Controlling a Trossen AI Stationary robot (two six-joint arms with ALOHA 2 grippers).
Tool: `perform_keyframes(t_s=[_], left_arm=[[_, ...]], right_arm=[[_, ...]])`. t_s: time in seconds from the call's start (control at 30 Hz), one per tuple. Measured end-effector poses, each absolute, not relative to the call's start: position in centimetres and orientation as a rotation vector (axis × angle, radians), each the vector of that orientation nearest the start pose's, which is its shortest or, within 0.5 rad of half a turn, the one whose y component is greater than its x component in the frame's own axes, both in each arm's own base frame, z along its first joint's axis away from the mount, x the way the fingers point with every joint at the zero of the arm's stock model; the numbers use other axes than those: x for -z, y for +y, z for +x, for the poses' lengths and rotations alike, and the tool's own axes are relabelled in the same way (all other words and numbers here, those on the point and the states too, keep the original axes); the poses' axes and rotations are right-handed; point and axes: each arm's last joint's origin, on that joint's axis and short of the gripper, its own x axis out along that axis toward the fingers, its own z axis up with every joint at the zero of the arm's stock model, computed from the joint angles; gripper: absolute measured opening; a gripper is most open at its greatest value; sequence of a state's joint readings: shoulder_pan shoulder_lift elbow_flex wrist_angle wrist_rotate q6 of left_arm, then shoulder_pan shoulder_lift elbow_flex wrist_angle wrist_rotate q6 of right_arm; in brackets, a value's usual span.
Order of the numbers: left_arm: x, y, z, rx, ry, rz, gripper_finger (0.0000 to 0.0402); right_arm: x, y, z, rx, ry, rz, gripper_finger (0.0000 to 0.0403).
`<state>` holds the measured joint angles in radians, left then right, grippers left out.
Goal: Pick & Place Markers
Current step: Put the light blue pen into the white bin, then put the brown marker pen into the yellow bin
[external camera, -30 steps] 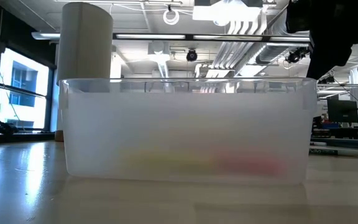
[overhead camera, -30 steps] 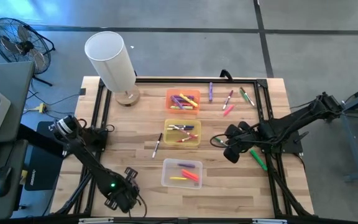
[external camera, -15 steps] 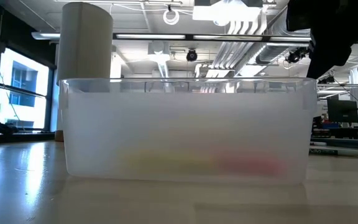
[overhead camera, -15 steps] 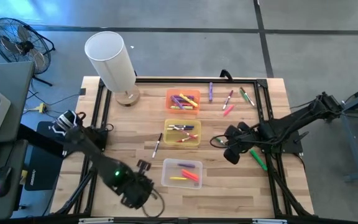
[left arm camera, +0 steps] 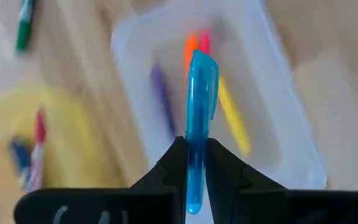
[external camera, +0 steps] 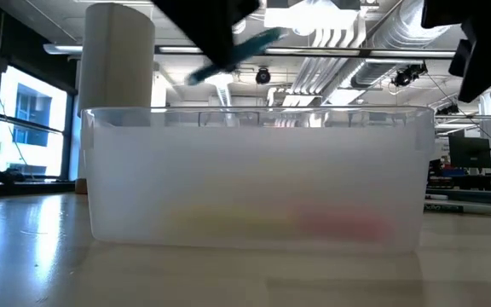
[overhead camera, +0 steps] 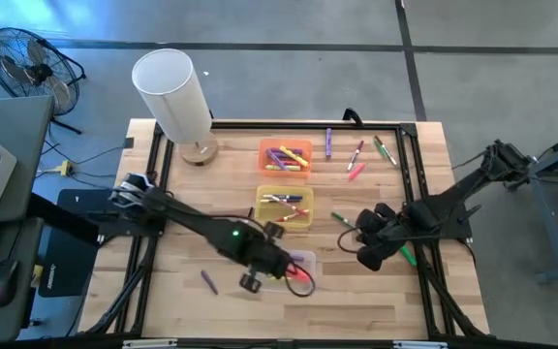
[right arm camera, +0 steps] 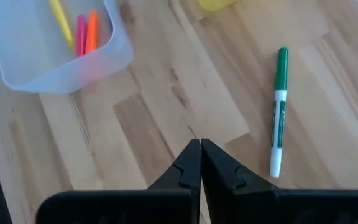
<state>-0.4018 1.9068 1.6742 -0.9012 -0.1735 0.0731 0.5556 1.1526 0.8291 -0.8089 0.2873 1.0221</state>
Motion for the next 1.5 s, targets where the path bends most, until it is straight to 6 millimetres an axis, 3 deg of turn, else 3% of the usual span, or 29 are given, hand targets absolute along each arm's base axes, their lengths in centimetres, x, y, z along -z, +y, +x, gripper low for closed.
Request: perform_keyframes(t_s=[0.3, 0.6, 0.8, 1.0, 1.13, 1.23, 1.33, 1.5], left_arm=[[-23.5, -15.3, 39.0, 0.32, 1.123, 0.317, 0.0034], [-21.5, -15.5, 39.7, 0.245, 1.168, 0.255, 0.0118], [-21.8, -15.0, 39.8, 0.221, 1.179, 0.259, 0.0187], [-26.2, -12.6, 39.5, 0.087, 1.201, 0.284, 0.0197], [-28.4, -10.3, 38.2, 0.012, 1.235, 0.221, 0.0155], [-28.6, -8.3, 35.4, -0.037, 1.306, 0.222, 0.0094], [-28.3, -6.4, 32.3, -0.007, 1.239, 0.133, 0.002], [-26.7, -3.1, 25.4, -0.053, 1.084, -0.039, 0.0017]], right_arm=[[-23.4, 10.8, 16.6, 0.341, 1.065, 0.461, 0.0], [-23.5, 10.9, 16.5, 0.363, 1.05, 0.473, 0.0], [-23.5, 10.9, 16.5, 0.372, 1.046, 0.492, 0.0], [-23.5, 10.9, 16.6, 0.392, 1.029, 0.514, 0.0], [-23.5, 10.9, 16.7, 0.39, 1.01, 0.519, 0.0], [-23.6, 10.9, 16.8, 0.405, 0.976, 0.518, 0.0], [-23.7, 10.5, 17.1, 0.44, 0.946, 0.525, 0.0], [-23.7, 8.5, 18.2, 0.526, 0.914, 0.549, 0.0]])
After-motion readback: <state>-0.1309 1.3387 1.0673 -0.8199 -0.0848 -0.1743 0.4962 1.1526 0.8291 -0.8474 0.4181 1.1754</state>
